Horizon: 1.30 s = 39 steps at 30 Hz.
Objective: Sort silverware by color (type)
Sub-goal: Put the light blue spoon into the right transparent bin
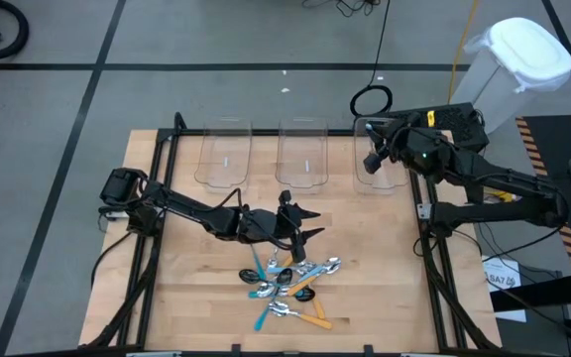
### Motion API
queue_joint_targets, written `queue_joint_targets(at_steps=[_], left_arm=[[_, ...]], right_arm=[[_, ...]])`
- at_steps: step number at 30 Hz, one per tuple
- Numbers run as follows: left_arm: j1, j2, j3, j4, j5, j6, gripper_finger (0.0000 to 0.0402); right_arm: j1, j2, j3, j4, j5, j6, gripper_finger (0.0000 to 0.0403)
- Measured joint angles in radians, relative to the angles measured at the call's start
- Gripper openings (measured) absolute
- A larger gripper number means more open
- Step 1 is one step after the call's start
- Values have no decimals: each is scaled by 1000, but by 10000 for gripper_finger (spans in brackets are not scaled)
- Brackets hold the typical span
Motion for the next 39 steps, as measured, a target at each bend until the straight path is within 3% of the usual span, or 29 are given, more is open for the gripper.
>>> queue_joint_targets(at_steps=[24, 39], left_arm=[[-2, 0, 0, -38, 1, -29, 184], [-15, 0, 0, -48, 3, -32, 184]], right_arm=[[-216, 144, -1, -94, -109, 68, 40], [-288, 148, -142, 29, -102, 93, 40]])
